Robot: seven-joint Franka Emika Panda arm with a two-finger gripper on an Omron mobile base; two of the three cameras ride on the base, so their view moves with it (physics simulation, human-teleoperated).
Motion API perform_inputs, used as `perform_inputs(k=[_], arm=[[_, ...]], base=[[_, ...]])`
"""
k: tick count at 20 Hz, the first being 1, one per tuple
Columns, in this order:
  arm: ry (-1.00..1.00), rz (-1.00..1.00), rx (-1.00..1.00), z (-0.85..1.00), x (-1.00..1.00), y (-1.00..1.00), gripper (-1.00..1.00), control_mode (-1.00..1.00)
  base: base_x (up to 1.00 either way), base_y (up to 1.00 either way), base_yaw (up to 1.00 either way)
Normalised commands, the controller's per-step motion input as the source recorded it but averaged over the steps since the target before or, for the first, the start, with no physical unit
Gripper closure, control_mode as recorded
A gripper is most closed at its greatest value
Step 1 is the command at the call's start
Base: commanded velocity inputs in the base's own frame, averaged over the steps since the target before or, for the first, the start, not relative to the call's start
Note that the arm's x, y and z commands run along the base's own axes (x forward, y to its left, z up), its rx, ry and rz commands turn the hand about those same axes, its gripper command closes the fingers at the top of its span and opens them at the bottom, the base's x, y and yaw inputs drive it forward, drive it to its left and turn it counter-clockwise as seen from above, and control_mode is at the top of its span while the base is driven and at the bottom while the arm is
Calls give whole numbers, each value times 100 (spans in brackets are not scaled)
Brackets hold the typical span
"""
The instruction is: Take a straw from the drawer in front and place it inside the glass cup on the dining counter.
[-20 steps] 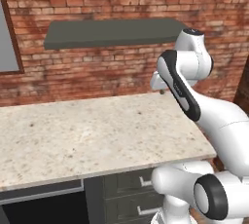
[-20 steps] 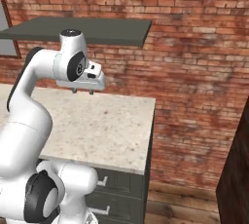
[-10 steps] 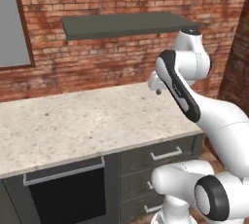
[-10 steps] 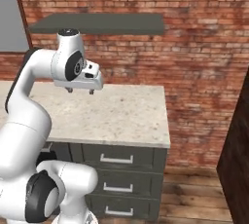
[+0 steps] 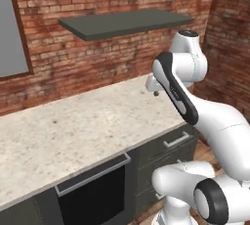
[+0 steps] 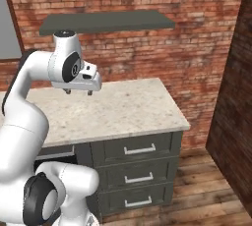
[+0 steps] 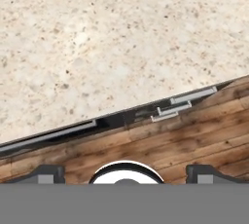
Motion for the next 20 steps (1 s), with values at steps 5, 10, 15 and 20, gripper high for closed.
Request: perform_inputs(k=[5, 10, 15, 20], arm=[[0, 0, 0, 0, 0, 0, -100, 100], [0, 0, 0, 0, 0, 0, -100, 100], [0, 0, 0, 0, 0, 0, -100, 100], [0, 0, 0, 0, 0, 0, -100, 100]], base=[[0, 36, -41], [0, 43, -31], [3, 55, -27], [19, 26, -19]])
